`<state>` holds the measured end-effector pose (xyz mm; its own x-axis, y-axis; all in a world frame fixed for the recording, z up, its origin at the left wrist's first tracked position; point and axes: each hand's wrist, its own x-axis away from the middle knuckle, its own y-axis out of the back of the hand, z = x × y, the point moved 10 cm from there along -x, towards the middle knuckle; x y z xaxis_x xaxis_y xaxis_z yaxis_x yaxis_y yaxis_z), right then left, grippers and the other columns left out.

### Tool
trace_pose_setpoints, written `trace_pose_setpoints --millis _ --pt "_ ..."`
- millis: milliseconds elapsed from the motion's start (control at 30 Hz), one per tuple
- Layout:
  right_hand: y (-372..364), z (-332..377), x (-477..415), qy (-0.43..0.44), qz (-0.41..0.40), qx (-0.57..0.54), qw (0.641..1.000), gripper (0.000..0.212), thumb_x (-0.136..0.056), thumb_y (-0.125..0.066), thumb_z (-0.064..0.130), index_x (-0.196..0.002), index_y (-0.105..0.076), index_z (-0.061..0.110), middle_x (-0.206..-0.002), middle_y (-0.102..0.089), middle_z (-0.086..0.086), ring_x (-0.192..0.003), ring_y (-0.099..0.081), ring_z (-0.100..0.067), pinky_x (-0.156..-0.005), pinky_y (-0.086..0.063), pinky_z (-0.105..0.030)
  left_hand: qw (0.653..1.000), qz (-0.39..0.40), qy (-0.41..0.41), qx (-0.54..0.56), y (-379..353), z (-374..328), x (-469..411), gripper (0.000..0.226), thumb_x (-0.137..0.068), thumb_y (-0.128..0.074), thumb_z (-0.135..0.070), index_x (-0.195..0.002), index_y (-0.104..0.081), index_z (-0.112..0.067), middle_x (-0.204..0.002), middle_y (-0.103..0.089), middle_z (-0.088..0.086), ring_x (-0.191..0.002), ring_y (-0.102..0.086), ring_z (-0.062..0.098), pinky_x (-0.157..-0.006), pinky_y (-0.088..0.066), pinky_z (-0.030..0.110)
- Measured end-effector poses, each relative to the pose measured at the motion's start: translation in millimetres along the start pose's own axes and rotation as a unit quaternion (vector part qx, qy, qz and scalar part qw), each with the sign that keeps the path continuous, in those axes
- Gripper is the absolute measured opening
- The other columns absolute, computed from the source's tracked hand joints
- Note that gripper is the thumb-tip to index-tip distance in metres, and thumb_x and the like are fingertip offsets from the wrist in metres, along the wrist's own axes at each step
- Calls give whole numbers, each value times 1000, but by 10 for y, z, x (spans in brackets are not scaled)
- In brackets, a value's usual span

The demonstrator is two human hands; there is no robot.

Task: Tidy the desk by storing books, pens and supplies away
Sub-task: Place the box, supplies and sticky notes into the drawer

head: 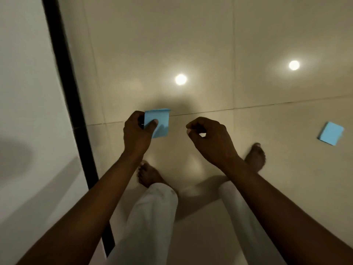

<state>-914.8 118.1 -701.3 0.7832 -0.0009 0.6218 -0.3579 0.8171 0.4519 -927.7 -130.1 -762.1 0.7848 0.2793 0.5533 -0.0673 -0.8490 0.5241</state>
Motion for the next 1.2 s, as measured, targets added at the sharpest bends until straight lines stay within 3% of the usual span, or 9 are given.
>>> trace_pose_setpoints --millis 67,133,267,367,467,600,967,1067,1200 --pt "467 -123 116 -7 -41 -14 999 13 -95 -68 27 -105 -74 24 -100 -73 13 -95 -65 1 -74 -40 1 1000 20 -11 17 -179 -452 225 23 -87 -78 -25 -100 -64 -13 -95 -69 -1 -82 -66 11 -67 -53 27" --pt "1010 -309 294 -24 -88 -33 995 14 -95 -67 27 -107 -74 24 -103 -72 12 -99 -65 -2 -75 -41 -2 998 48 -23 30 -460 -983 484 21 -87 -79 -22 -99 -65 -12 -91 -68 -3 -77 -63 7 -66 -52 26" --pt "1970 -708 705 -61 -184 -86 977 19 -95 -67 28 -113 -71 26 -108 -67 13 -99 -63 -5 -83 -51 -24 990 111 -64 53 -1049 -2102 991 17 -88 -77 -19 -99 -64 -16 -90 -67 -8 -73 -61 -2 -64 -49 17" --pt "2630 -1085 1080 -86 -265 -133 951 21 -94 -66 28 -114 -69 28 -114 -67 14 -105 -62 -4 -86 -57 -35 983 152 -89 44 -1509 -2847 1425 20 -88 -78 -20 -102 -65 -16 -95 -69 -5 -80 -64 3 -70 -51 22" --pt "3152 -1516 1436 -127 -327 -183 919 24 -92 -67 27 -116 -67 29 -118 -66 15 -106 -61 -1 -89 -56 -35 976 186 -111 27 -1924 -3422 1907 17 -88 -78 -20 -100 -66 -21 -96 -70 -6 -83 -64 7 -73 -52 27" --pt "3703 -2167 1873 -181 -387 -251 869 30 -90 -70 25 -119 -65 29 -123 -66 16 -107 -63 -3 -90 -55 -32 967 223 -123 7 -2505 -3968 2609 16 -88 -77 -18 -94 -65 -26 -89 -69 -11 -76 -63 0 -73 -51 26" --pt "4266 -4054 1861 -293 -433 -279 805 53 -86 -76 32 -133 -58 18 -131 -63 0 -118 -62 -21 -99 -53 -41 936 310 -161 -42 -3733 -4371 3436 16 -88 -77 -17 -93 -70 -30 -90 -75 -10 -86 -69 8 -81 -55 32" --pt "4199 -4655 1603 -320 -424 -268 804 61 -88 -75 35 -142 -52 18 -136 -58 -2 -125 -57 -22 -102 -48 -34 921 342 -166 -81 -4138 -4169 3343 14 -88 -78 -20 -94 -71 -30 -94 -75 -4 -89 -70 16 -82 -55 37" --pt "4042 -5408 1132 -356 -387 -236 817 72 -89 -74 39 -149 -43 15 -143 -53 -7 -133 -51 -24 -102 -42 -33 904 371 -175 -119 -4633 -3850 3086 13 -86 -77 -18 -92 -70 -27 -90 -74 -3 -80 -69 6 -69 -55 21"
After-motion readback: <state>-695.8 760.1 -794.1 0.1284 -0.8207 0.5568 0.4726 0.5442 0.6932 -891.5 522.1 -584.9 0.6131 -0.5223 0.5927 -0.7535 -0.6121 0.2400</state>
